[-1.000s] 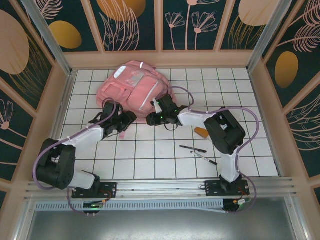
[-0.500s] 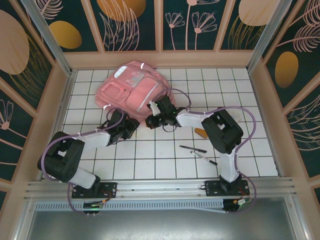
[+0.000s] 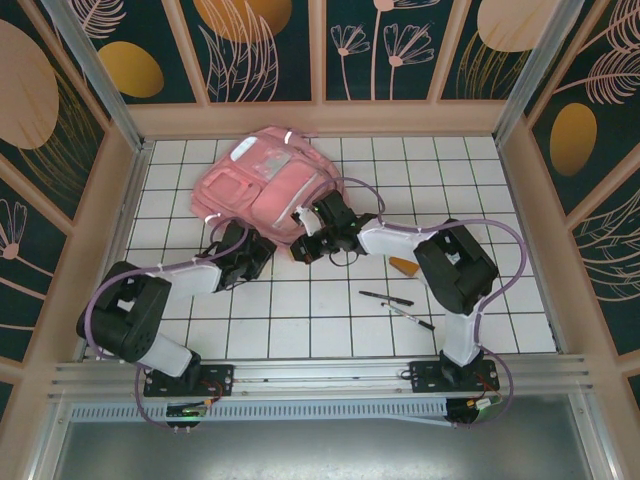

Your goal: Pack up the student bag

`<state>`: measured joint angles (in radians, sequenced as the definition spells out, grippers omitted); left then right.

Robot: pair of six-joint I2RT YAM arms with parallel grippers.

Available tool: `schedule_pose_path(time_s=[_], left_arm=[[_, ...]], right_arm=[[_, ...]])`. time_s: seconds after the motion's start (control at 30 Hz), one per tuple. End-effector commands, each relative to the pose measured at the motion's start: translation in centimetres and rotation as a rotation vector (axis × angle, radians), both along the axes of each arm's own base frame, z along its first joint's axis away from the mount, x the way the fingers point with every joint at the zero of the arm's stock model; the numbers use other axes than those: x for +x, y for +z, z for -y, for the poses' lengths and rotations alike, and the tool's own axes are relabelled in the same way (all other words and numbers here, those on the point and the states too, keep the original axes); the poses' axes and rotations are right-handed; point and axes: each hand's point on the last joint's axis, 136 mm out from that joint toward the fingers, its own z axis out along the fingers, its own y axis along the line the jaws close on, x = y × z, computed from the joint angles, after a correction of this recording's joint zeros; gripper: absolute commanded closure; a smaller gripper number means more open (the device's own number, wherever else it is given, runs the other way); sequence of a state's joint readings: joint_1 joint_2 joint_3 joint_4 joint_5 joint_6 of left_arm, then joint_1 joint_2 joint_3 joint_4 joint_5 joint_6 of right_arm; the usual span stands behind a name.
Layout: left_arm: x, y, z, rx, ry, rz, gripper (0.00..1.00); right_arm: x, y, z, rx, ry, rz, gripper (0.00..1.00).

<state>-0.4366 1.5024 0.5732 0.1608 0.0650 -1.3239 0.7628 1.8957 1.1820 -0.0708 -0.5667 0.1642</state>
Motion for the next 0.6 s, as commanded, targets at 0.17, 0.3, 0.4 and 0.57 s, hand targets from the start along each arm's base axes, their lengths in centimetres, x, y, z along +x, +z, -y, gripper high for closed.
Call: schedule_pose_path(time_s=[0.17, 0.3, 0.4, 0.57], left_arm=[[2.2, 0.8, -5.4, 0.061, 0.101, 0.033, 0.5], [3.9, 1.0, -4.8, 0.053, 0.05, 0.051, 0.5], [3.7, 0.9, -4.1, 0.028, 0.021, 0.006, 0.49], [0.8, 1.5, -5.6, 0.021, 0.109, -0.041, 0.49]], right_arm=[[-6.7, 2.3, -1.8, 0.03, 0.282, -0.057, 1.0], [-7.9, 2.6, -3.0, 0.041, 0.311, -0.053, 1.0], [-7.7, 2.0, -3.4, 0.028, 0.305, -0.054, 1.0], [-7.1, 1.1, -3.5, 0.003, 0.275, -0.04, 1.0]])
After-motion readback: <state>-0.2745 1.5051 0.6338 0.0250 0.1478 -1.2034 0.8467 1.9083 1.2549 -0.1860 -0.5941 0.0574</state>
